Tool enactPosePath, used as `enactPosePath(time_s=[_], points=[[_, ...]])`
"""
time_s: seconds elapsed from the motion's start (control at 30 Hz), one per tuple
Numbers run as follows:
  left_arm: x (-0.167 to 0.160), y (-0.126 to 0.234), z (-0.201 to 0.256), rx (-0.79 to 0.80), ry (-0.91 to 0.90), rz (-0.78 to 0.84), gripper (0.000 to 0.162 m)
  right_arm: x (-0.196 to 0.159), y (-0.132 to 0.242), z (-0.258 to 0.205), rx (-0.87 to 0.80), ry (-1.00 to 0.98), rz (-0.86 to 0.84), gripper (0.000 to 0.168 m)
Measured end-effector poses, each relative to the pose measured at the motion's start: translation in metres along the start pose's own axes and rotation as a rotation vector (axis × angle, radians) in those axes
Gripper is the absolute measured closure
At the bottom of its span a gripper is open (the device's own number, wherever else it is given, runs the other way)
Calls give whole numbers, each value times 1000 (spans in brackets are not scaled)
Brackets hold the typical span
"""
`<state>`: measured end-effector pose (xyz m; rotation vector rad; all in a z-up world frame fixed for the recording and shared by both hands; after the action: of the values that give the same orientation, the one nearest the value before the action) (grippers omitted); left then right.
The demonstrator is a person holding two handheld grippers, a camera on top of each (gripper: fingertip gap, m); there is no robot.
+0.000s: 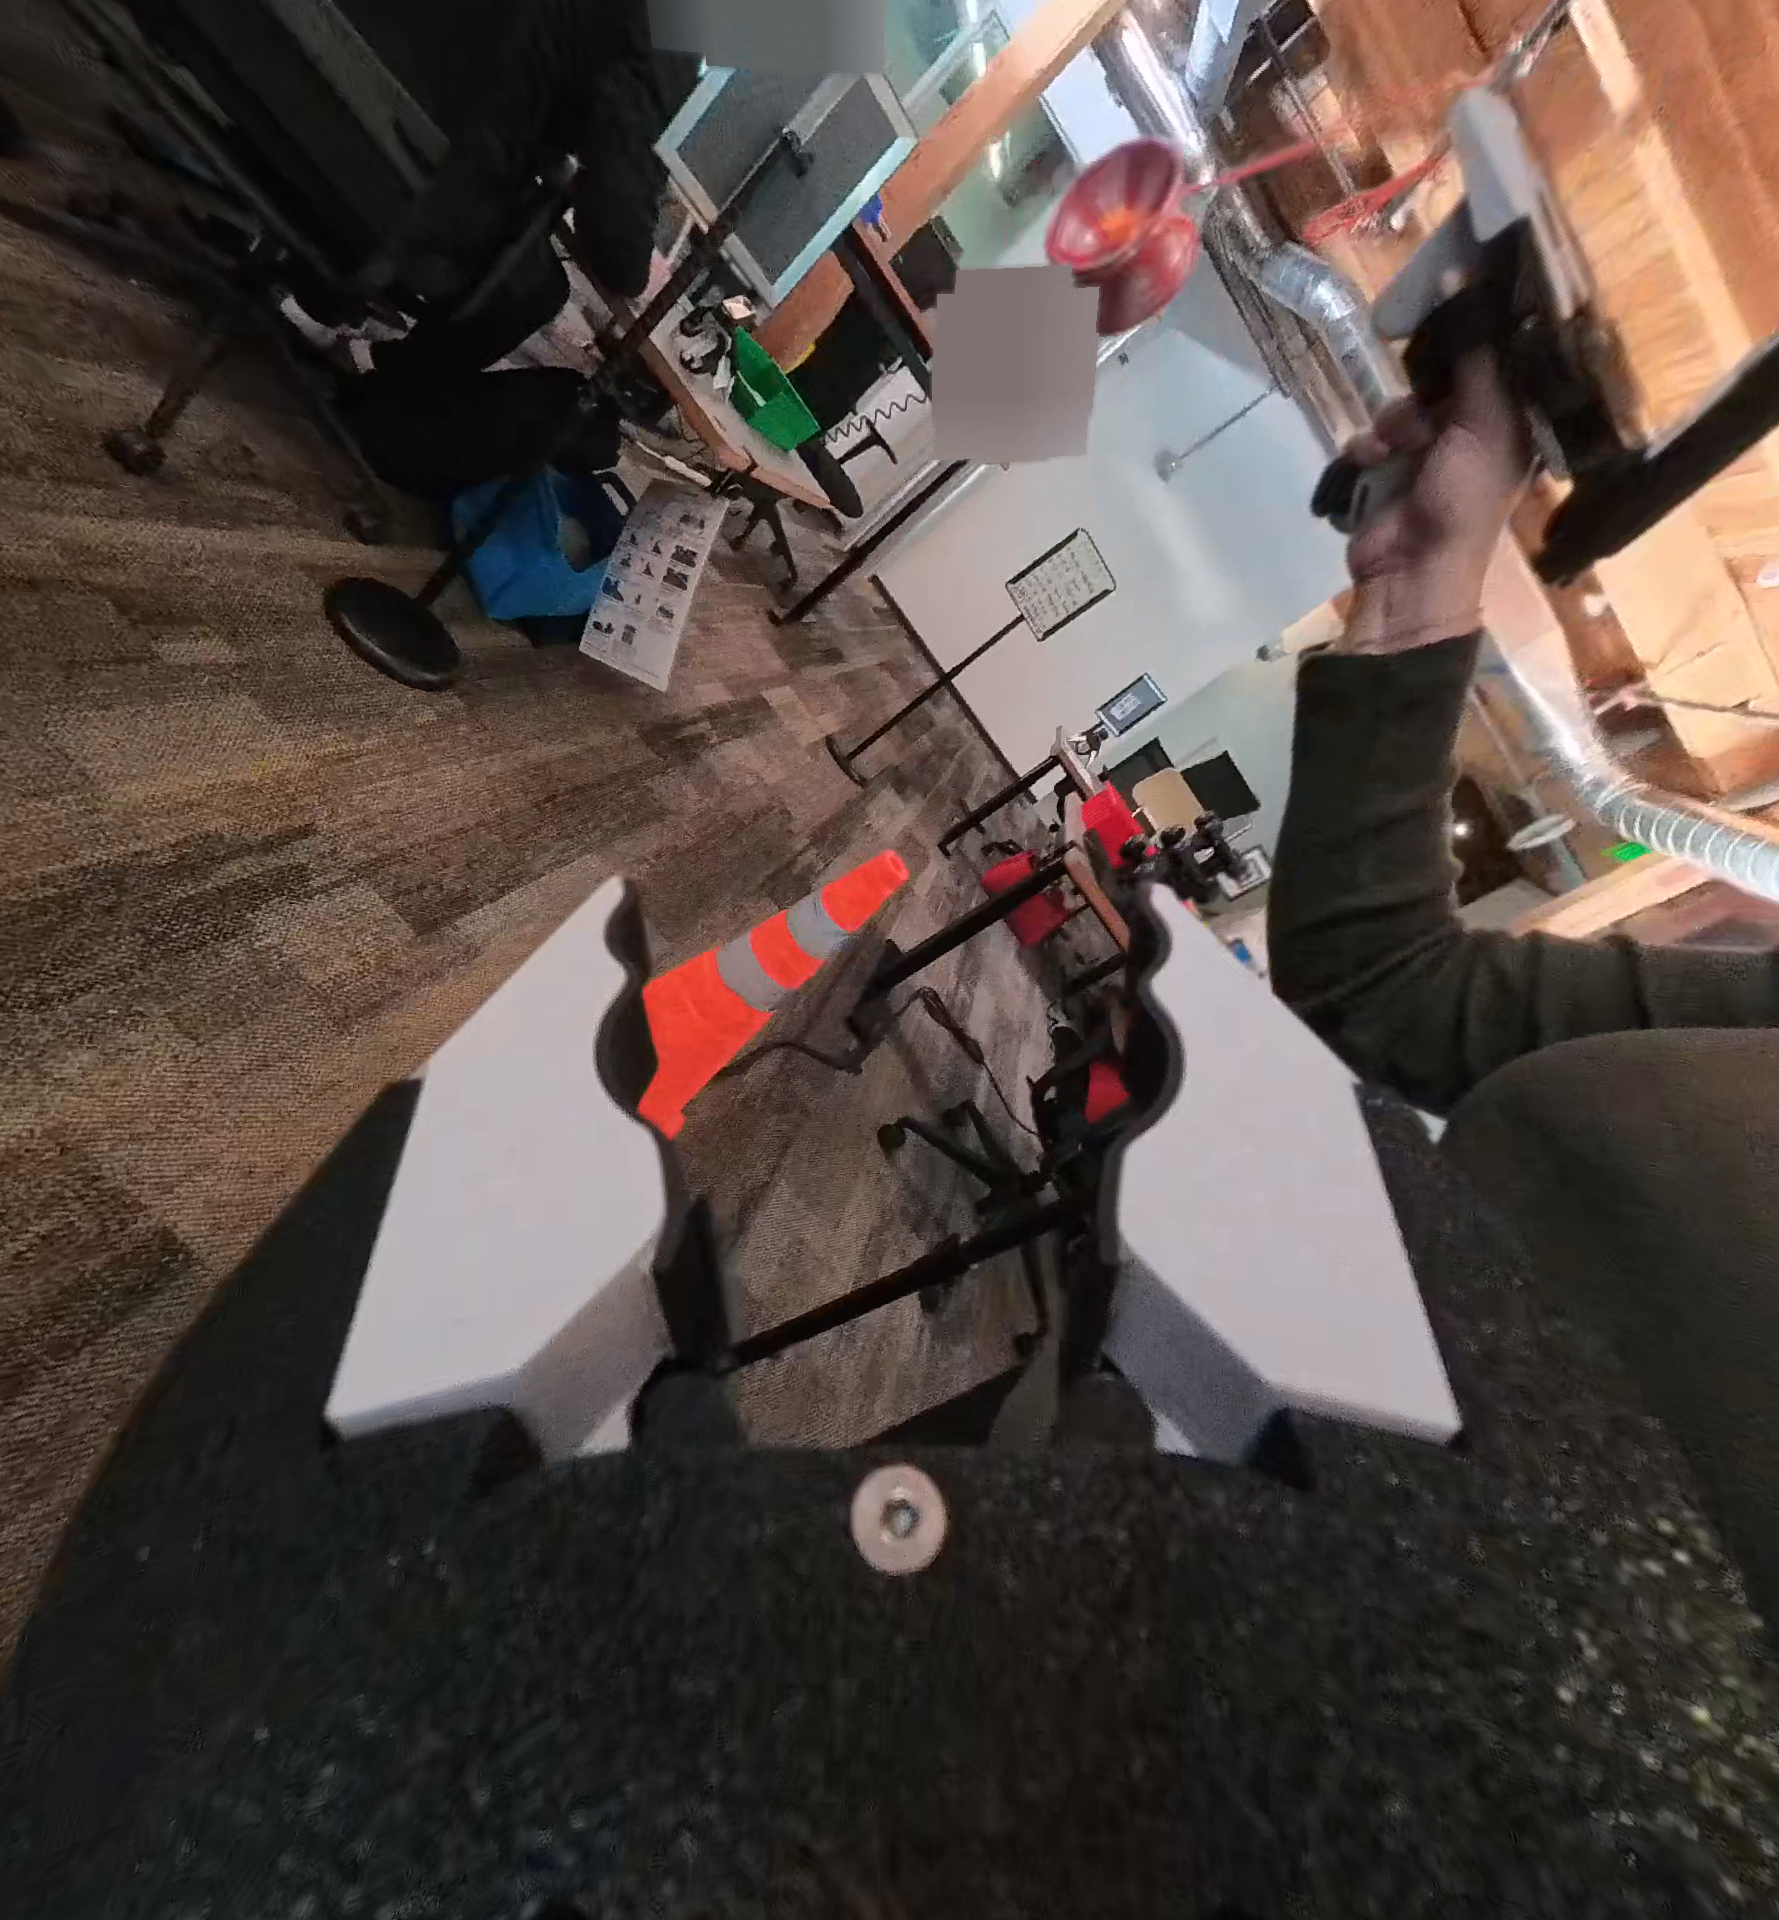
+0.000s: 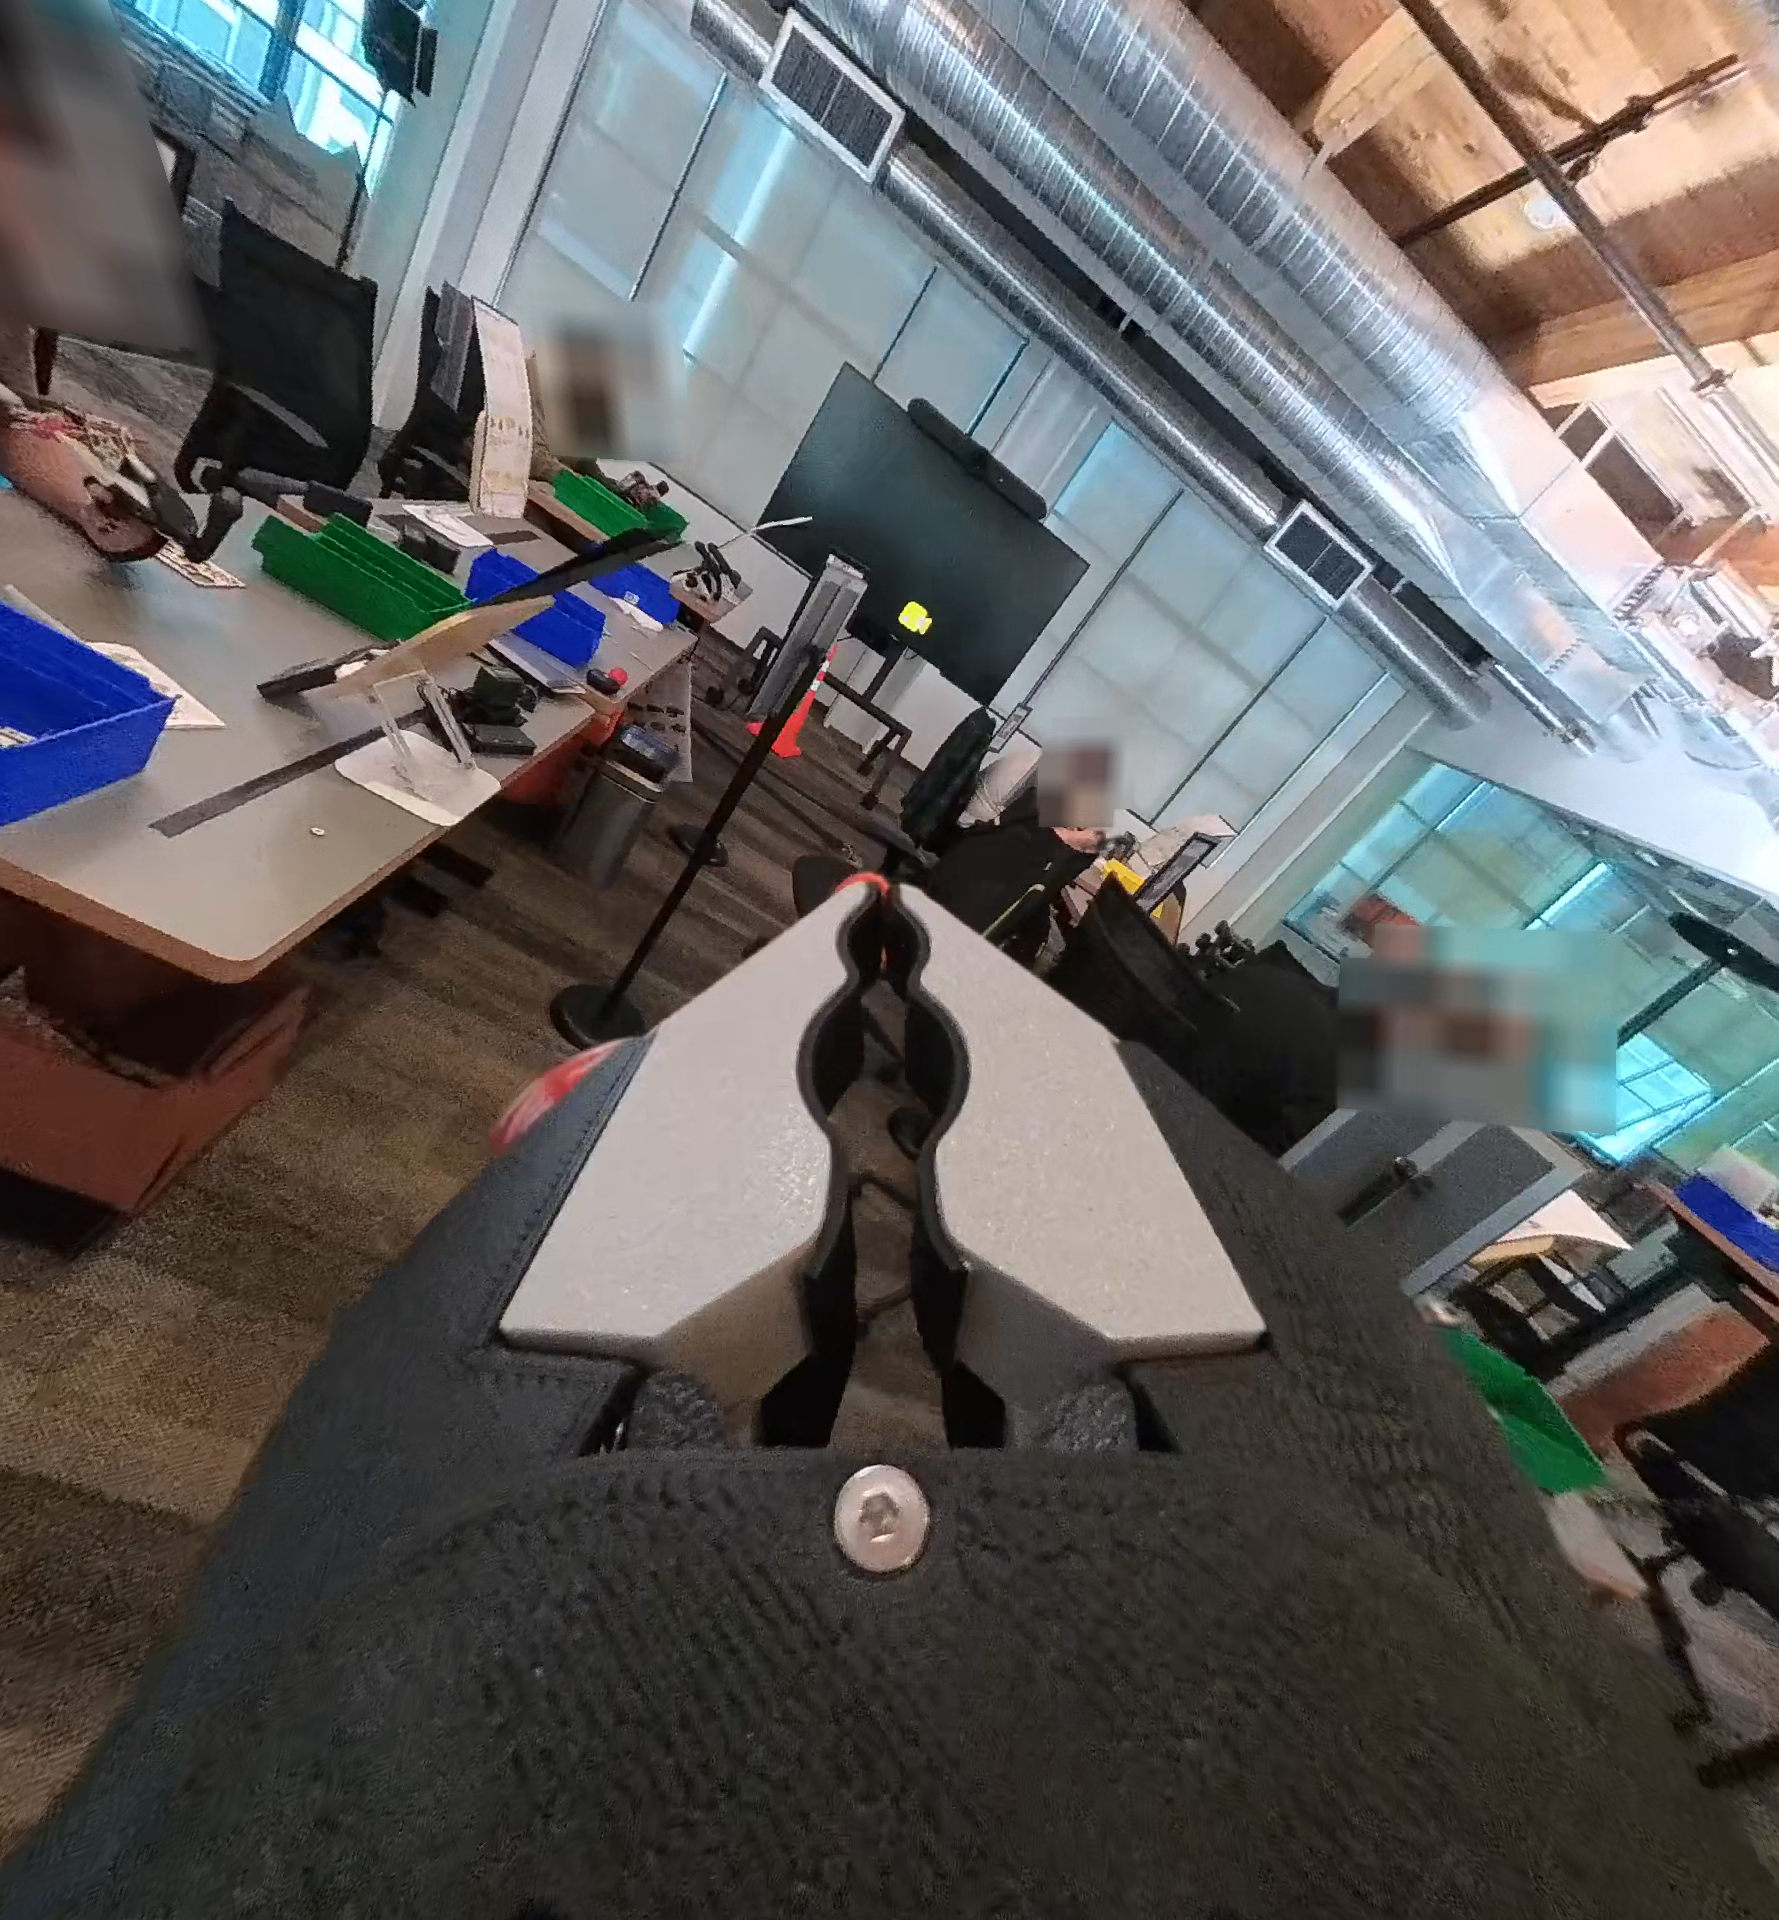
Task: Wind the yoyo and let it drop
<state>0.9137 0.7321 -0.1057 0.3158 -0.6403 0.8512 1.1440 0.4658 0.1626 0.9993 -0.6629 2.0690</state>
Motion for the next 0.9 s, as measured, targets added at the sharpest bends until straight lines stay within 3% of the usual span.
enactPosePath(time_s=[0.17,0.4,0.53,0.6,0.7,0.8,0.9], points=[[12,-2,27,-3,-123,-23,72,-53,1,-35,57,-55,-131,168],[12,16,24,36,-129,-11,73,-205,35,-164,285,-213,-507,168],[9,26,18,59,-107,-8,73,-241,53,-219,392,-270,-600,168],[9,31,18,65,-104,-4,73,-228,43,-220,414,-206,-564,168],[8,33,19,64,-91,-9,73,-170,5,-163,334,-148,-400,168],[5,34,16,99,-78,-42,74,-74,-25,-84,244,-55,-208,168],[2,32,15,108,-59,-49,75,37,-27,-5,94,66,1,168]])
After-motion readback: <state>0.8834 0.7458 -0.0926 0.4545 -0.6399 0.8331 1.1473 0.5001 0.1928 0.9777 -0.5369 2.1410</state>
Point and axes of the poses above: each gripper's, where its closed fingertips meet, y back along the fingers, x out of its top, z = x × y across the jaws, the point moved 6 cm from there along y, back along the fingers, and after that the axes turned 3 degrees about z, right-handed, at the moved point
